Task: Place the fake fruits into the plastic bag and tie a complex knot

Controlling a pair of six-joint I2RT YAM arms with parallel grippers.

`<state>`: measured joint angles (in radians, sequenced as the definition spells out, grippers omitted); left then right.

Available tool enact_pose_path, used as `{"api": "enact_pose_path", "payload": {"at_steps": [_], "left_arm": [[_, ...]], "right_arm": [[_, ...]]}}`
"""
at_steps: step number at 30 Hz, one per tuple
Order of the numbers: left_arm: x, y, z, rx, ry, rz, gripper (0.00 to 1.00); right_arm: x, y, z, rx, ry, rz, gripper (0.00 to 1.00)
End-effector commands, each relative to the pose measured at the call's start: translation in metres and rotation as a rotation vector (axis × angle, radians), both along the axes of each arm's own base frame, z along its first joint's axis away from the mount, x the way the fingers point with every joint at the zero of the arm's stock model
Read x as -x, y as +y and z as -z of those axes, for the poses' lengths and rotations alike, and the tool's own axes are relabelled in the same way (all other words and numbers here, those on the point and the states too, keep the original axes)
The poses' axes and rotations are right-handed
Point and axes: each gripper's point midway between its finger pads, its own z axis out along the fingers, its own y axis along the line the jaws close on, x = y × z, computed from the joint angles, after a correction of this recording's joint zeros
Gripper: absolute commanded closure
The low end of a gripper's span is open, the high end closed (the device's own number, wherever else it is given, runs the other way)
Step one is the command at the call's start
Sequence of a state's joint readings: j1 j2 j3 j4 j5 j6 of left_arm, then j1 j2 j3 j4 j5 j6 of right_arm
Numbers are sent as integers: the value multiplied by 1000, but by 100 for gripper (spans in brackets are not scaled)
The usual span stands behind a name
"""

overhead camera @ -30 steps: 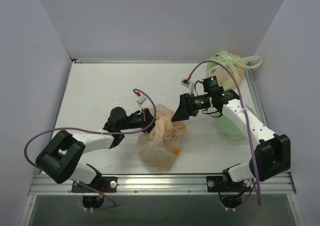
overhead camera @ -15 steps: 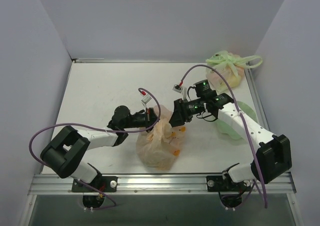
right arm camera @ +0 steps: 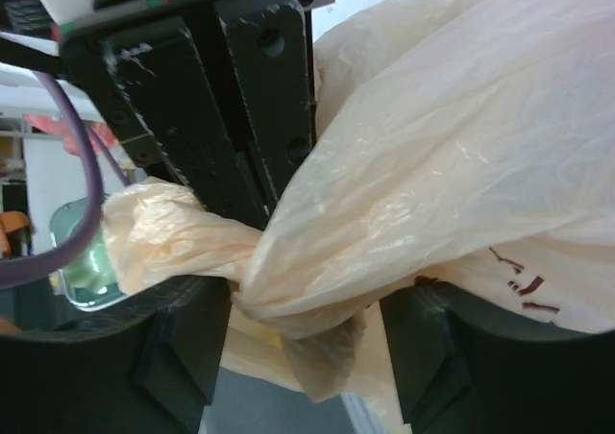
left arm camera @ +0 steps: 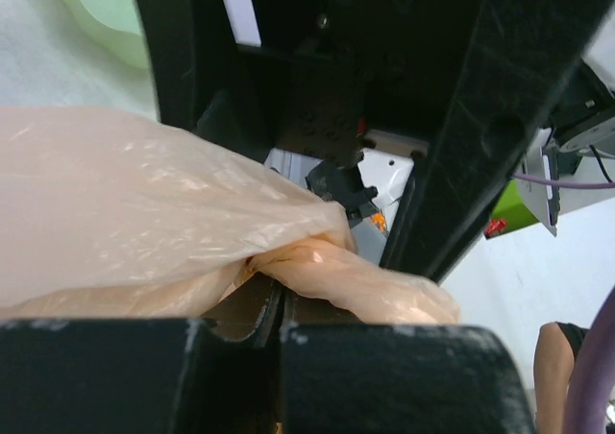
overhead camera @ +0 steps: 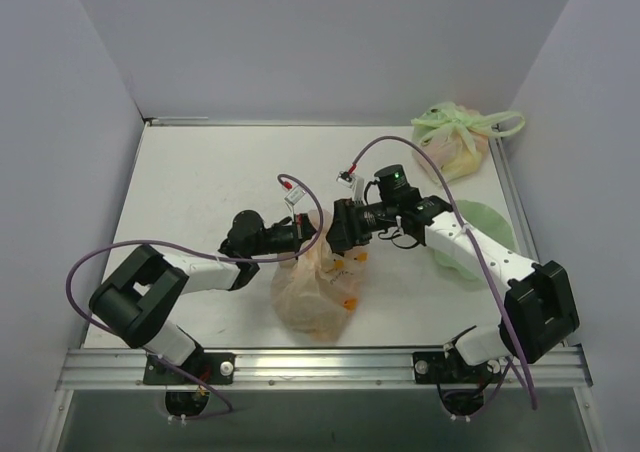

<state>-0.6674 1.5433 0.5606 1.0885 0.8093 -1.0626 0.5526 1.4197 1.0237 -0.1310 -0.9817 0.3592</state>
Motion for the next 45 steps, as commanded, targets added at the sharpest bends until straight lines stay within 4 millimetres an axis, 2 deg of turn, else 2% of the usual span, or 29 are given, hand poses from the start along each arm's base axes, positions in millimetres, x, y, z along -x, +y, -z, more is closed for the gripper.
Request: {"api": "enact_pose_path", "payload": {"at_steps": [1, 4, 6, 8, 10, 11, 12, 14, 15, 16, 19, 24, 27, 28, 30, 31, 33, 34, 35, 38, 42, 45], "left_arm": [[-20, -6, -30, 77, -70, -63, 100], [-31, -5, -33, 76, -62, -93, 100], [-32, -6, -36, 81, -56, -97, 100], [-32, -6, -37, 83, -44, -103, 100], [-32, -5, -35, 80, -41, -104, 100], [-32, -5, -33, 75, -36, -105, 100], [-31, -5, -32, 72, -32, -104, 100], [-30, -4, -33, 73, -36, -102, 100], [-30, -4, -33, 73, -36, -101, 100], [-29, -4, -32, 72, -35, -99, 100], [-29, -5, -33, 73, -39, -95, 100], [-28, -5, -32, 73, -40, -89, 100], [-28, -6, -33, 75, -44, -84, 100], [-28, -6, -32, 74, -42, -84, 100], [-28, -6, -33, 76, -45, -81, 100], [-27, -7, -34, 77, -48, -78, 100], [-26, -9, -36, 83, -52, -70, 100], [-25, -10, -37, 85, -54, -64, 100], [-23, -12, -39, 91, -60, -53, 100], [-18, -15, -41, 98, -71, -33, 100], [-12, -18, -46, 115, -92, -6, 100], [-6, -20, -47, 122, -97, 16, 100]], "right_arm": [[-7, 16, 2, -50, 5, 38, 38], [-13, 13, 14, -14, 29, 94, 33], [-18, 11, 14, -9, 30, 109, 33], [-24, 8, 5, -20, 19, 112, 34], [-21, 2, 3, 8, 0, 80, 33], [-22, 3, -9, -2, -47, 54, 32], [-20, 1, -13, -2, -97, 12, 29], [-11, -6, -13, 43, -109, -22, 18], [-11, -9, -20, 46, -139, -29, 16], [-8, -16, -14, 85, -149, -41, 15], [-4, -29, -12, 128, -176, -42, 14], [-20, -56, -18, 154, -182, 50, 14], [-24, -69, -28, 150, -182, 76, 17], [-22, -71, -30, 146, -177, 72, 25], [-14, -71, -37, 105, -172, 52, 34], [-9, -70, -38, 87, -168, 35, 44], [-3, -67, -32, 65, -136, 20, 51], [3, -62, -32, 44, -108, 0, 58], [5, -60, -26, 47, -82, 1, 60], [1, -47, -26, 1, -50, 23, 58], [-10, -37, -24, -18, -64, 59, 48], [-16, -31, -20, -22, -58, 86, 48]]}}
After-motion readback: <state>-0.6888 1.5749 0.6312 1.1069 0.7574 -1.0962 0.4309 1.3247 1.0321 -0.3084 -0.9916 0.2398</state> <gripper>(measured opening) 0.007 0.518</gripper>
